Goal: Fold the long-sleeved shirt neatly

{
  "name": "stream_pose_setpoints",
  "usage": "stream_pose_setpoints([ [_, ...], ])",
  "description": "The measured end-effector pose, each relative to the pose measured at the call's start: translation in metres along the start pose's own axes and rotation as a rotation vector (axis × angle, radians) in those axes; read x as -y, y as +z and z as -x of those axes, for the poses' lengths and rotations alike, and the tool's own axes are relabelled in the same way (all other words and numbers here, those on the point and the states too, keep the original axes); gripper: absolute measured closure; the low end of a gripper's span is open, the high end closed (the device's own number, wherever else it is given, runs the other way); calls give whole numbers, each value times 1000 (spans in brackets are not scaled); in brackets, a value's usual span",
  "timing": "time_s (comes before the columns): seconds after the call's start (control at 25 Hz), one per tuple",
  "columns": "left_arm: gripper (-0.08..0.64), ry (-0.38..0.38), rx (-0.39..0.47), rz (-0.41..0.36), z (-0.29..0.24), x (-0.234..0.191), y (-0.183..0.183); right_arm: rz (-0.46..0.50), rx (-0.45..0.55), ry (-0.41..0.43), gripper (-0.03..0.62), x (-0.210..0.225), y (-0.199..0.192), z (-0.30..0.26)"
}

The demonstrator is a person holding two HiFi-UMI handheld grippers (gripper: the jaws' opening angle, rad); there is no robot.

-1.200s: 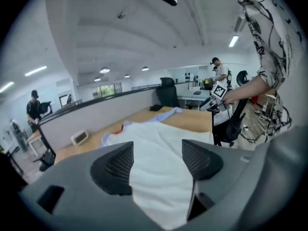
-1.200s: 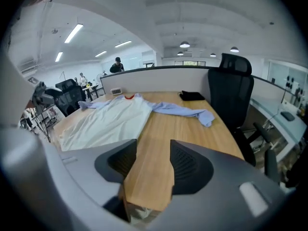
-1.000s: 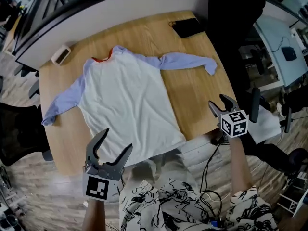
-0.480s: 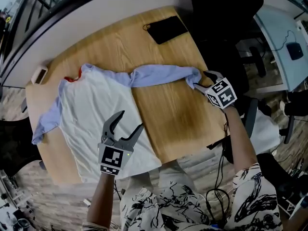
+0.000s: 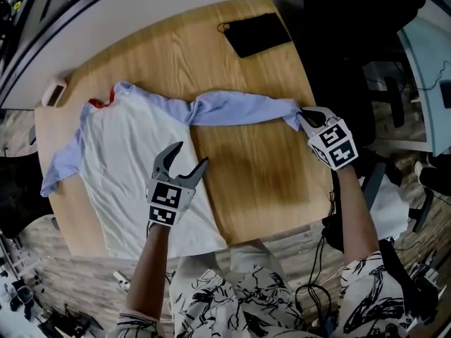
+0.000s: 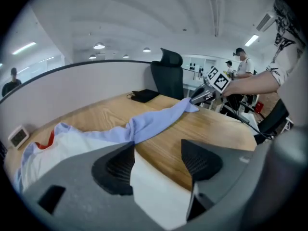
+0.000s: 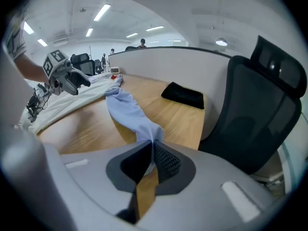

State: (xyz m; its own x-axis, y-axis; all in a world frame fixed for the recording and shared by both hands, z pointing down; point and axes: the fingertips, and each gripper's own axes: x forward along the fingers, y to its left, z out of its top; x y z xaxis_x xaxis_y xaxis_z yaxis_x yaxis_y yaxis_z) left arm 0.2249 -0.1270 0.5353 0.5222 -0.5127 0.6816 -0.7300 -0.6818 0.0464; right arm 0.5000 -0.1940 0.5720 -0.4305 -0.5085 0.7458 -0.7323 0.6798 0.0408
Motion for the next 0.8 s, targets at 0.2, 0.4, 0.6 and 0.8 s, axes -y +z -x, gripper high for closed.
stream_pose_setpoints([
  [0.2, 251, 157, -32, 137, 2, -85, -18, 100, 119, -152, 571, 25, 60, 42],
  [0.4, 259, 154, -156, 111, -16, -130, -50, 233, 161, -262, 570, 55, 141, 61],
  [0.6, 268, 107, -143, 121, -27, -126, -62, 337, 271, -309, 571, 44, 250, 92],
  [0.8, 268, 70, -93, 128, -32, -122, -59, 467, 399, -216, 571, -40, 368, 110],
])
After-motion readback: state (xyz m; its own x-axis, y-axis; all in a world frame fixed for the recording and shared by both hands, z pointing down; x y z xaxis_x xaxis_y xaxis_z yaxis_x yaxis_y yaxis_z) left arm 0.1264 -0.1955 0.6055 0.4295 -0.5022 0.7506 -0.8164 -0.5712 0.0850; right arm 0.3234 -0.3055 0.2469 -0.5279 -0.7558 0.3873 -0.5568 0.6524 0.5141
